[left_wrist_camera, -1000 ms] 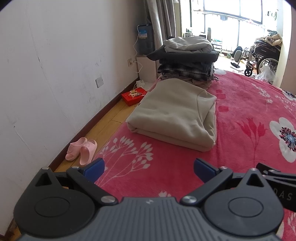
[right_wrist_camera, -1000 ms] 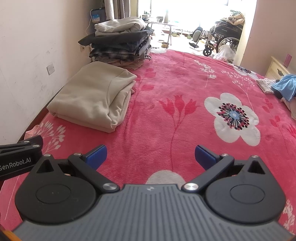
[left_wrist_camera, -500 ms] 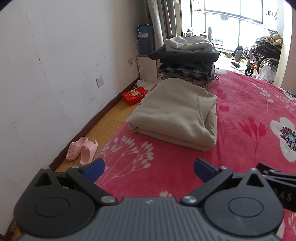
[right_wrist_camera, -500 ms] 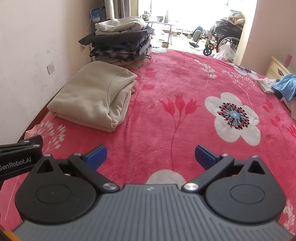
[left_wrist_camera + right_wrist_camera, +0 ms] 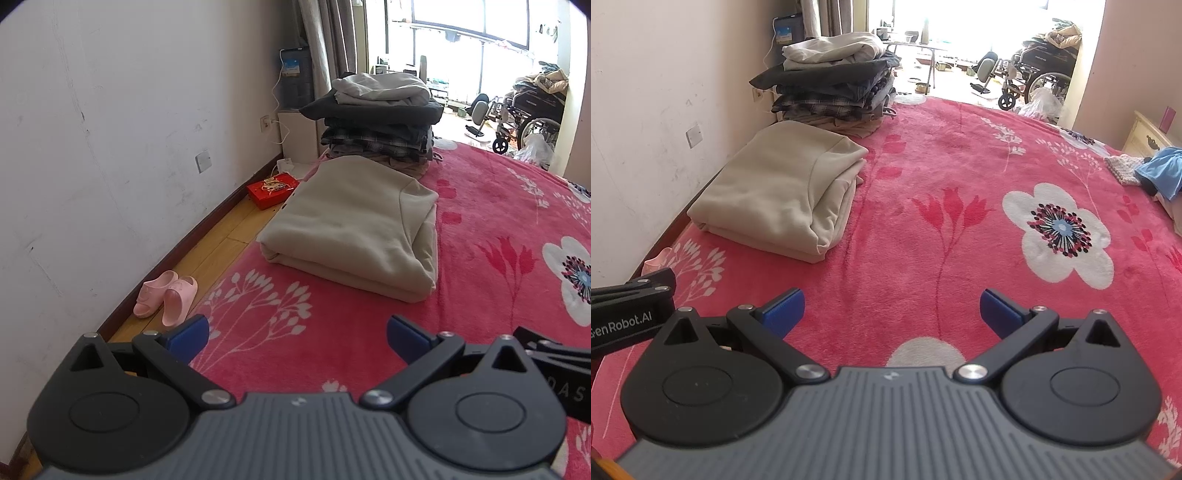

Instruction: Fold clothes

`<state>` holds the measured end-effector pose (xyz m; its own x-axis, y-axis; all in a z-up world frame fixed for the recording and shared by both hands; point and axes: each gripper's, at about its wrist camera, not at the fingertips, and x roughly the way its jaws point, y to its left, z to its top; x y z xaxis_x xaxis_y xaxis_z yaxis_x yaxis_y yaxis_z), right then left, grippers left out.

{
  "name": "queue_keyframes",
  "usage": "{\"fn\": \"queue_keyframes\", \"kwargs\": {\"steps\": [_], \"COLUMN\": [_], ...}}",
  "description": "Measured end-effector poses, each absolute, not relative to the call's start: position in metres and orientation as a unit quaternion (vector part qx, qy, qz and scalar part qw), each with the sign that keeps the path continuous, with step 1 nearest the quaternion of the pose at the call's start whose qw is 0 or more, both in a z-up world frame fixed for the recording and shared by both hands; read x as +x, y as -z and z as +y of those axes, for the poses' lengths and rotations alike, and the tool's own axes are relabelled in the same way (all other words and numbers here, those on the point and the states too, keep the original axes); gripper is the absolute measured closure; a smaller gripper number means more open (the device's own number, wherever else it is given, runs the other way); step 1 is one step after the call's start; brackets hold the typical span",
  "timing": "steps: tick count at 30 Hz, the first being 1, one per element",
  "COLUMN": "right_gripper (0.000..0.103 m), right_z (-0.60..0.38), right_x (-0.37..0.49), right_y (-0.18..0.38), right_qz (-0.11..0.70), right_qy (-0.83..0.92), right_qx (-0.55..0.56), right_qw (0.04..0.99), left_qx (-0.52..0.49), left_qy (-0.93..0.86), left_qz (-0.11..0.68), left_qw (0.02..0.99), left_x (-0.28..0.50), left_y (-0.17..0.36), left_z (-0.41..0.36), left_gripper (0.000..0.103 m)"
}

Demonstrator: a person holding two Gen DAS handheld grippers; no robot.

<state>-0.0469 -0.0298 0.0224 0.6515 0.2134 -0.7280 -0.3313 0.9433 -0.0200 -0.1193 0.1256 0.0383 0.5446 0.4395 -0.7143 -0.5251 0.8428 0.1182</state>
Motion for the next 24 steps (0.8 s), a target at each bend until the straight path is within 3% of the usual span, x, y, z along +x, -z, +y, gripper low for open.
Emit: {"fn": "queue_keyframes", "kwargs": {"steps": [24], "right_gripper": [0.001], "right_z": [-0.0284], "right_x": [-0.0468], "right_y": [-0.0221], "right_qz": [0.390], "right_qy": [-0.150], "right_qx": [-0.077], "right_qw": [0.905], "left_qx": [-0.055], "left_qy": [-0.277], "left_qz": [0.392], "left_qw": [0.876], "left_x": [-0.1208], "left_y": [-0.0354], "left_z": [0.1253], "left_gripper": [0.000]}}
